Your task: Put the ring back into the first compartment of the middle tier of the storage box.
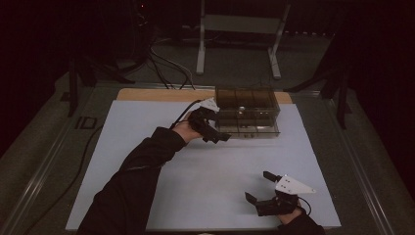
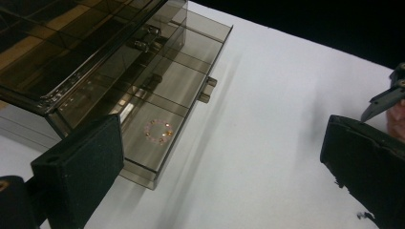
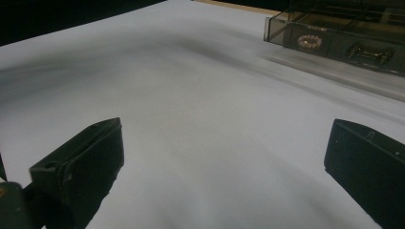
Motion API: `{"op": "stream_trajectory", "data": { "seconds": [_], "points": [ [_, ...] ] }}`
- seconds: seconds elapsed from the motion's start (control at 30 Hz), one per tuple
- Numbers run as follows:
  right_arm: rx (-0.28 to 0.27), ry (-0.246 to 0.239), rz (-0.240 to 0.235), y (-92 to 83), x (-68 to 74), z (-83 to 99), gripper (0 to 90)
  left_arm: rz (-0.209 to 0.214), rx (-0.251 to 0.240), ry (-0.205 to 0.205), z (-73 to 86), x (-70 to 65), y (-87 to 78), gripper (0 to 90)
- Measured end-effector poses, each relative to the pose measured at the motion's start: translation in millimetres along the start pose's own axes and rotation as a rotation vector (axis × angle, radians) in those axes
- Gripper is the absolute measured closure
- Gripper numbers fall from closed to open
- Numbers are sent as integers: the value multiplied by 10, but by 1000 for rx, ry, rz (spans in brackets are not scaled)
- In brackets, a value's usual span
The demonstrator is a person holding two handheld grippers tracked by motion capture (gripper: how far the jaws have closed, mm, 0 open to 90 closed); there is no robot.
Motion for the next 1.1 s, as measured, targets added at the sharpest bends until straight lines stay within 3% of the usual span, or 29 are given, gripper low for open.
{"op": "stream_trajectory", "data": {
  "seconds": [0.17, 0.43, 0.8, 1.1],
  "points": [
    [2, -4, -2, 2, 3, 1, 0, 21, -28, 10, -42, -43, -60, 26],
    [8, 0, -2, 10, 0, 7, 0, 34, -26, 4, -43, -28, -175, 26],
    [13, -11, 9, 10, 19, 14, 0, -15, -39, -7, 3, -51, -502, 20],
    [17, -12, 12, 15, 18, 20, 0, -50, -34, -13, 186, -42, -728, 20]
  ]
}}
Point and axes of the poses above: each handheld gripper's, and its own axes: y roughly forward along the jaws, z roughly out of its underside, x roughly to its left, the point moved 9 cm from there along y, roughly forward along the jaws, and after that the axes turned 14 degrees about y, right-handed, at the moved point
